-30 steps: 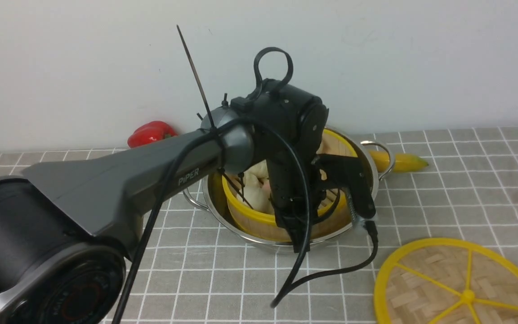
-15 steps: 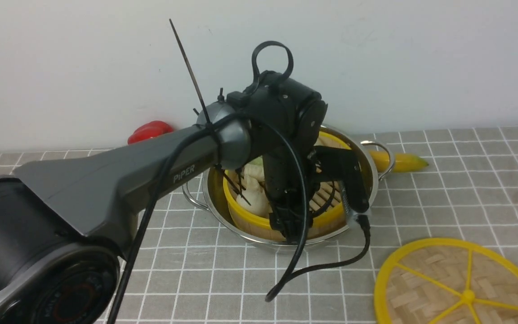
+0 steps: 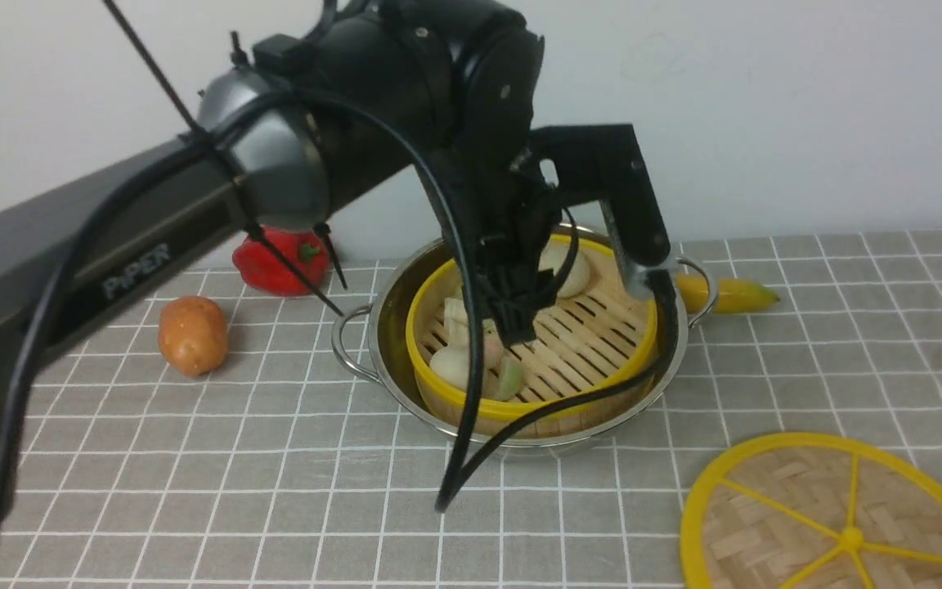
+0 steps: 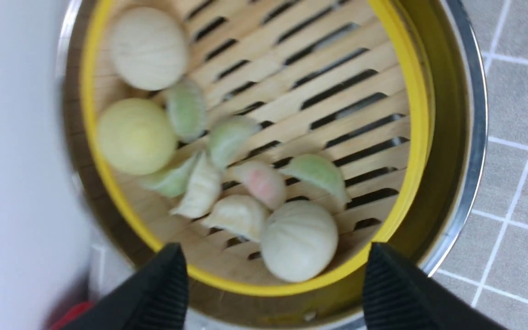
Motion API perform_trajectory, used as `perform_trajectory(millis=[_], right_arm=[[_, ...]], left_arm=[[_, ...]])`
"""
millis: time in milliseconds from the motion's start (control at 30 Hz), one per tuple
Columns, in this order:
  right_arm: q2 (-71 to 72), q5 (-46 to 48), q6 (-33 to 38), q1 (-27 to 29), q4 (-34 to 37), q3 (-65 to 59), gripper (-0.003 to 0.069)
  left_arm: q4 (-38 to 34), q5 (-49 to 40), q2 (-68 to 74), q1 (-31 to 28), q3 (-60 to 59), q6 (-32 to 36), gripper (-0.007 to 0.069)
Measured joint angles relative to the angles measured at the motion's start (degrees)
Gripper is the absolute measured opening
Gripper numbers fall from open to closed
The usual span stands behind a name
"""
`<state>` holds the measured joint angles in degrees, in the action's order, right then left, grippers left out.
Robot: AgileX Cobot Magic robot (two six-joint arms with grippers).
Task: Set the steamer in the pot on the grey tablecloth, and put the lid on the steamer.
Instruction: 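Move the gripper down to the bamboo steamer lid and grasp its center knob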
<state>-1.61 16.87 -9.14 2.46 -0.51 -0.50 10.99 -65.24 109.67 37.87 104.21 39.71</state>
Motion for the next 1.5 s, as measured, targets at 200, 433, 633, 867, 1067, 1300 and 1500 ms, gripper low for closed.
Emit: perform_trajectory(millis=[200,433,633,867,1067,1300,1500], right_arm=[[0.0,0.0,0.0,0.0,0.0,0.0,0.0245],[0.0,0.0,0.0,0.0,0.0,0.0,0.0245],[0.0,0.0,0.0,0.0,0.0,0.0,0.0245],[0.0,0.0,0.0,0.0,0.0,0.0,0.0245],[0.0,0.0,0.0,0.0,0.0,0.0,0.0245],[0.0,0.0,0.0,0.0,0.0,0.0,0.0245],[0.0,0.0,0.0,0.0,0.0,0.0,0.0245]], left_arm=[[0.0,-0.05,-5.75,0.0,0.0,-5.26,0.0457],[-2.86,-0.81,-12.63,0.0,0.04,-13.66,0.0183],[-4.46,-0.86,-15.72,0.0,0.04,-17.3,-0.002],[-3.99,-0.86,-15.47,0.0,0.04,-17.24,-0.0023],[-3.06,-0.86,-15.47,0.0,0.04,-17.14,-0.0022],[-3.01,-0.86,-17.88,0.0,-0.63,-17.8,-0.0018],[-2.93,1.1,-28.24,-0.57,-7.42,-18.63,-0.0008]])
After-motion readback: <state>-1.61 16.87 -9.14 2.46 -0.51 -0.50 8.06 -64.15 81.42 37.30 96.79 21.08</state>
